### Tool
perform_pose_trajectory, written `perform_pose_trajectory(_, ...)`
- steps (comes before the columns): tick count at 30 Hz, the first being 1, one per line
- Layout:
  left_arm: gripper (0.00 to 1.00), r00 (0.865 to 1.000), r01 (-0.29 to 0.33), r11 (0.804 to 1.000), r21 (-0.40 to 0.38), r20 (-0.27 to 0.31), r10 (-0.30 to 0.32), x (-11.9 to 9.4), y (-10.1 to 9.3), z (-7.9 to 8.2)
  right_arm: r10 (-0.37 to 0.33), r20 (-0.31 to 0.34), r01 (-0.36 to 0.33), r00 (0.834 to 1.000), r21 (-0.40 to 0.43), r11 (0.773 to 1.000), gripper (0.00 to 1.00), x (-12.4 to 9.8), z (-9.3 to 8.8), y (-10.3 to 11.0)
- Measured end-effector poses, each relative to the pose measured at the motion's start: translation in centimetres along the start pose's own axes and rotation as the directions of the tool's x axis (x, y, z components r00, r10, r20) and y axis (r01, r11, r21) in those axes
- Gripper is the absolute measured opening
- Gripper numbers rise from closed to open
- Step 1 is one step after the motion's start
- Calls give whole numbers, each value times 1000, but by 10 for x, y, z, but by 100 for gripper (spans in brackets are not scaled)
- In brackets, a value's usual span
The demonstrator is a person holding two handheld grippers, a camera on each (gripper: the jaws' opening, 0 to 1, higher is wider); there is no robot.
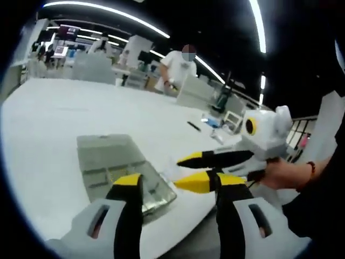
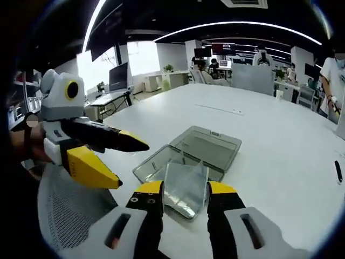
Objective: Insert the divider into the dual guide fixture by aligning both edges with the guide slots and pushing it downward to the bottom, including one-sided entry, uneven engagement, binding, and posture correction.
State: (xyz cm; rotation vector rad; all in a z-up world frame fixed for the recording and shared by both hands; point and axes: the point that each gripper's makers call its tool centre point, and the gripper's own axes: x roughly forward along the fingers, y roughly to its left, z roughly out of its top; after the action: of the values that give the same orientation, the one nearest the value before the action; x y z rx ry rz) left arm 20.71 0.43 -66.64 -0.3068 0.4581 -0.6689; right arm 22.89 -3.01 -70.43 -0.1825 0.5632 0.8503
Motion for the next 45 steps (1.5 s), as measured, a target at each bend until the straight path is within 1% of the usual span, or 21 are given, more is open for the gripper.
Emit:
perform_pose_trajectory(2,47,1000,-13,1000,-27,12,14,0,3,2,7,13,-7,1000,-2,1000,27,0,3,1)
perform_pose_trajectory(4,43,1000,-14,999,-48,21,15,0,4,3,28,13,-28,1000,11,1000,27,1,4,4)
perform_pose_trajectory(7,38,1000,-14,998,-69,18,15,0,6,2,41,16,-41,999,-1,999,27,3,5,7)
perform_pose_trajectory(10,37,1000,-23,997,-73,14,24,-1,7,0,45,13,-45,999,-8,999,27,4,5,9)
perform_pose_trajectory(14,29,1000,-25,994,-103,14,26,-3,10,-2,55,32,-55,998,-8,998,27,3,9,12)
perform_pose_trajectory(16,29,999,-25,991,-132,24,29,-3,11,-2,69,44,-69,997,1,998,27,3,13,15)
perform_pose_trajectory(19,28,998,-28,989,-145,48,35,-4,13,3,71,50,-71,996,-4,997,27,3,16,16)
perform_pose_trajectory(23,22,997,-18,982,-188,73,33,-4,14,6,86,62,-85,994,-16,996,27,3,20,21)
perform_pose_trajectory(32,10,994,3,969,-246,109,25,-5,13,9,107,76,-104,991,-45,994,27,1,28,30)
perform_pose_trajectory(37,7,990,4,964,-265,134,33,-8,16,11,112,88,-108,990,-44,993,27,0,34,32)
perform_pose_trajectory(40,4,990,3,964,-265,136,34,-9,17,12,120,90,-116,989,-48,992,27,0,35,34)
perform_pose_trajectory(45,2,989,-1,966,-260,140,38,-10,19,13,125,88,-121,988,-54,991,27,0,36,36)
